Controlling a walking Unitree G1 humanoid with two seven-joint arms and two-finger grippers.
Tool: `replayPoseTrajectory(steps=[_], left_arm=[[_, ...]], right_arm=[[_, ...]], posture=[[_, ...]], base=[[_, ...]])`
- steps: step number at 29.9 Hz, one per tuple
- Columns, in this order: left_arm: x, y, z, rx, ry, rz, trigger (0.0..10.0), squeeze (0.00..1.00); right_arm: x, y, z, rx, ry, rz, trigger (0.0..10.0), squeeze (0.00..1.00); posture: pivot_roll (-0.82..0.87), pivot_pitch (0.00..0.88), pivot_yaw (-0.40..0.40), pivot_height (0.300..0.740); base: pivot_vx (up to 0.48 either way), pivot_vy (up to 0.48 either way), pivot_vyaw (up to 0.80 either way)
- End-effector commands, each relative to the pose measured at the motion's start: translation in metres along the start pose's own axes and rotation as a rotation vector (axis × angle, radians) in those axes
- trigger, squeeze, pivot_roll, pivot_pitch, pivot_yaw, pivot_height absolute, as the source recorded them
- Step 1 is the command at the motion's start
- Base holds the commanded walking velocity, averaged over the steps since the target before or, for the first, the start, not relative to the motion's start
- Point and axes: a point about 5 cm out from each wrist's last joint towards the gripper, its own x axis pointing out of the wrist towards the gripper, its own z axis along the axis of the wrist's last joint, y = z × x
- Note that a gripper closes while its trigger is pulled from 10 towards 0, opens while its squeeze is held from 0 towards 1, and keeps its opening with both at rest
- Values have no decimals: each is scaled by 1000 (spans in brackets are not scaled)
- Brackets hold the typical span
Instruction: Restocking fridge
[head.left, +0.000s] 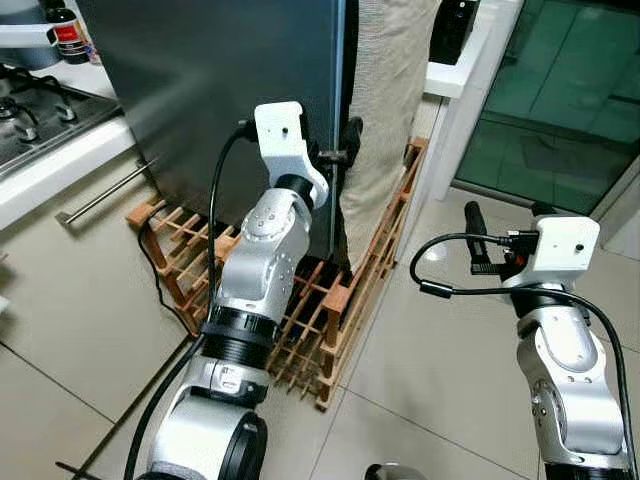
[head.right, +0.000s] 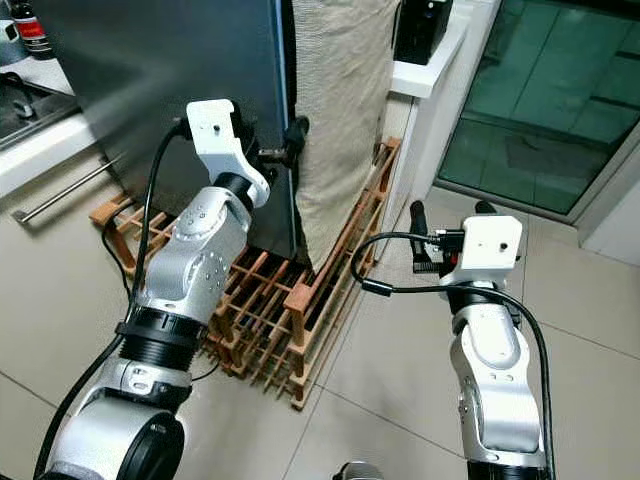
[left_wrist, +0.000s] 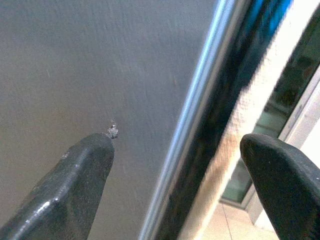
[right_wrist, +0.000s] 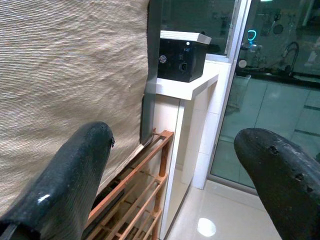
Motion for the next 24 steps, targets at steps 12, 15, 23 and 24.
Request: replayPoseTrajectory(steps=[12,15,23,24], left_arm=[[-9,-18,-15,-63,88,-70,10000,0],[-9,-22,-17,-86,101,-95,10000,0],[-9,-30,-18,-119,135,-153,10000,0],[-9,-30,-18,-119,135,-153,10000,0]], right_arm=[[0,2,1,0,-3,14,10000,0],[0,2,1,-1,-3,17,10000,0],[1,2,1,-5,-6,16,10000,0],[1,2,1,-5,-6,16,10000,0]], posture=[[-202,4,34,740],[-204,3,35,740],[-209,6,41,740],[-209,6,41,740]], base=[[0,0,0],[0,0,0],[0,0,0],[0,0,0]])
